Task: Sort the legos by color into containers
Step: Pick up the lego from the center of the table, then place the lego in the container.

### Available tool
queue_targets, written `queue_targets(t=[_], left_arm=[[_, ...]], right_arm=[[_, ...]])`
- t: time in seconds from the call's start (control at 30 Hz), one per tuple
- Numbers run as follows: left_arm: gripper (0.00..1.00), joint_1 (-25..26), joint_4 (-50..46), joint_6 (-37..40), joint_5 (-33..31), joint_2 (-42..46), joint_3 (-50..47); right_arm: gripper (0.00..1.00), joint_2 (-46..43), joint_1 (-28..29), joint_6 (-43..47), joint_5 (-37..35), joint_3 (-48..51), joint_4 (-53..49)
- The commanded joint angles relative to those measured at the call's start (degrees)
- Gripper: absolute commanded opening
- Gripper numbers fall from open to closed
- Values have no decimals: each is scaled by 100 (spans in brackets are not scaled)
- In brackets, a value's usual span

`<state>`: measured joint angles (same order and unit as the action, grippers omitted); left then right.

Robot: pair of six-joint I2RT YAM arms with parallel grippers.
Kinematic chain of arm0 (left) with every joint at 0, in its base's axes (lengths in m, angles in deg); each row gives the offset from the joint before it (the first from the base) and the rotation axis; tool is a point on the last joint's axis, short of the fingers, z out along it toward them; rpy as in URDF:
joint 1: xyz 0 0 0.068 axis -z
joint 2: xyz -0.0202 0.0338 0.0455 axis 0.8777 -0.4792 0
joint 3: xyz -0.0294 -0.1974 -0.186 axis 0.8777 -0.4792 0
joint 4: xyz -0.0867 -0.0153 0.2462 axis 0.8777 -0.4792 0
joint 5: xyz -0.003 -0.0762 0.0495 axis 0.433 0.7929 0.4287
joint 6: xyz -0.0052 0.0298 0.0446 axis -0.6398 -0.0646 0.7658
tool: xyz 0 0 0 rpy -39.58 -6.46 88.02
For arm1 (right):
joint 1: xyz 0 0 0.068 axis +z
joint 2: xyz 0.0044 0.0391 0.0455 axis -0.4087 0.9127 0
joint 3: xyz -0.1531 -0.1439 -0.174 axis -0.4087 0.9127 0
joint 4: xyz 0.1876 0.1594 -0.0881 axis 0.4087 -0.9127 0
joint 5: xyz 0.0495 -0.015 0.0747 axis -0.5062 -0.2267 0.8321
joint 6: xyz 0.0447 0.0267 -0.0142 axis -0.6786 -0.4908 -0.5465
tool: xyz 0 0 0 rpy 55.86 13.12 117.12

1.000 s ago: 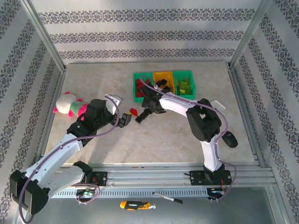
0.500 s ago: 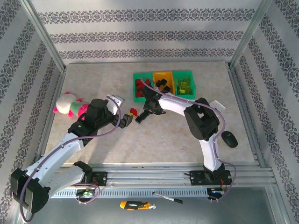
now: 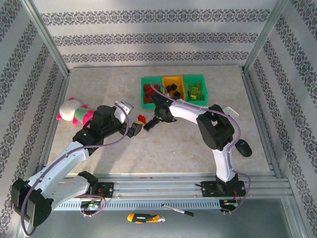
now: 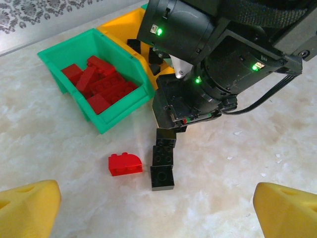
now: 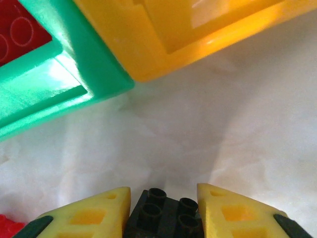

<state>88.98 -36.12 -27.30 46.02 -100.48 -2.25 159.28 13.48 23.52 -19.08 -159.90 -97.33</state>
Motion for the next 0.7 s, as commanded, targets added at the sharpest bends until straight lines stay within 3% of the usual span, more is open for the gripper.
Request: queue_targets(t=[0.0, 0.13, 0.3, 0.67], left_arm=[[99, 137, 373, 168, 223, -60, -47], [99, 268, 611, 123, 255, -211, -71], [99, 440, 1102, -189, 240, -463, -157], [99, 614, 1416, -289, 143, -786, -206]], right_arm=[[31, -601, -19, 93, -420, 139, -239], [30, -1202, 27, 426, -795, 373, -177], [30, -1508, -179, 1444, -678, 344, 192], [28, -249, -933, 2618, -270, -1001, 470]])
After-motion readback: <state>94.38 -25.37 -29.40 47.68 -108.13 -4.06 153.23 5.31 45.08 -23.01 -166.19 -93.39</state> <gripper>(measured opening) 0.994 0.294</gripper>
